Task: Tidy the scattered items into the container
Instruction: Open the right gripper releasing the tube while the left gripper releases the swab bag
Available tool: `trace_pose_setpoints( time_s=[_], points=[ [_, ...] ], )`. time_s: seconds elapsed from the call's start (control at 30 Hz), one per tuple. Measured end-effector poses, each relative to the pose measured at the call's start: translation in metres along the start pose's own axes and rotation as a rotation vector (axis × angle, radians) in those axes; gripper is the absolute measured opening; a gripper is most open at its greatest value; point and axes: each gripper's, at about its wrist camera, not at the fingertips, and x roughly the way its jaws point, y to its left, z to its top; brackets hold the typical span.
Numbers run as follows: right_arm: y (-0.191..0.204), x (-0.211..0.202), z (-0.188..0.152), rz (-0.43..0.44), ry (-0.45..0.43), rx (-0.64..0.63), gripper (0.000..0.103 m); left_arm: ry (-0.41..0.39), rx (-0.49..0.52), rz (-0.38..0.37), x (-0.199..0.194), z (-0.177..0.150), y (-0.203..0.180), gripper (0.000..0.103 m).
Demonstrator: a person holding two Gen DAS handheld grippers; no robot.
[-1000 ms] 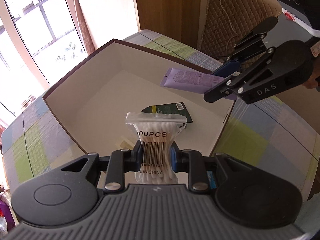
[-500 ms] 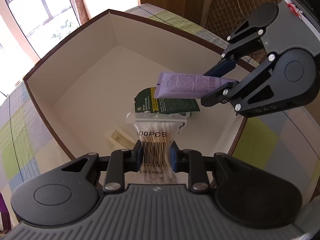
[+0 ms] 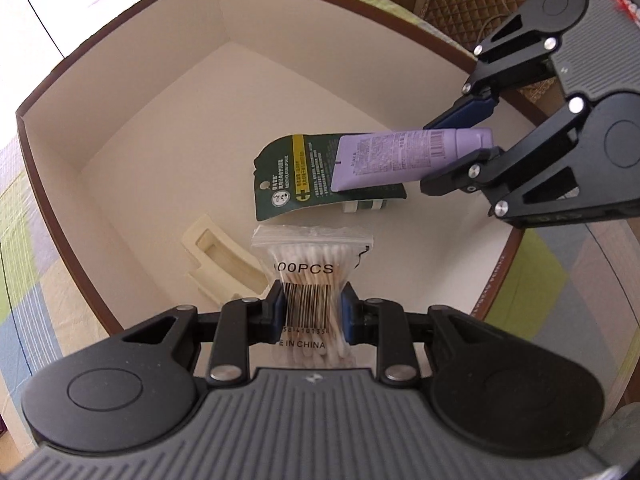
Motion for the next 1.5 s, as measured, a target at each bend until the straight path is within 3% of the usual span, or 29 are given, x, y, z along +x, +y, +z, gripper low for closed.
trace_pose_setpoints(
  time_s=[0.43,0.5,0.6,0.8,0.83,0.87,0.93,1.5],
  points=[
    [0.005,0.004,0.011,-0.03,0.031,-0.077,0.033,0.064,-0.022,-0.023,0.019,0.004,0.007,0.024],
    [0.007,0.004,0.01,-0.038,0.038,-0.091,0.033,0.079,-0.021,-0.032,0.021,0.005,0.008,0.027],
    [0.007,0.005,0.013,-0.041,0.056,-0.114,0.033,0.103,-0.017,-0.032,0.024,0.006,0.011,0.04],
    [0.01,0.005,0.018,-0.054,0.071,-0.168,0.034,0.114,-0.004,-0.026,0.027,0.009,0.012,0.05],
    [0.01,0.005,0.018,-0.055,0.069,-0.173,0.04,0.112,-0.003,-0.023,0.027,0.009,0.011,0.052],
    [0.01,0.004,0.019,-0.063,0.062,-0.172,0.056,0.109,-0.001,-0.02,0.026,0.009,0.011,0.054],
    [0.008,-0.001,0.02,-0.059,0.036,-0.157,0.066,0.102,0.003,-0.01,0.026,0.009,0.01,0.055],
    [0.009,-0.013,0.017,-0.075,0.005,-0.108,0.066,0.056,0.005,0.017,0.008,0.01,0.013,0.058]
  ],
)
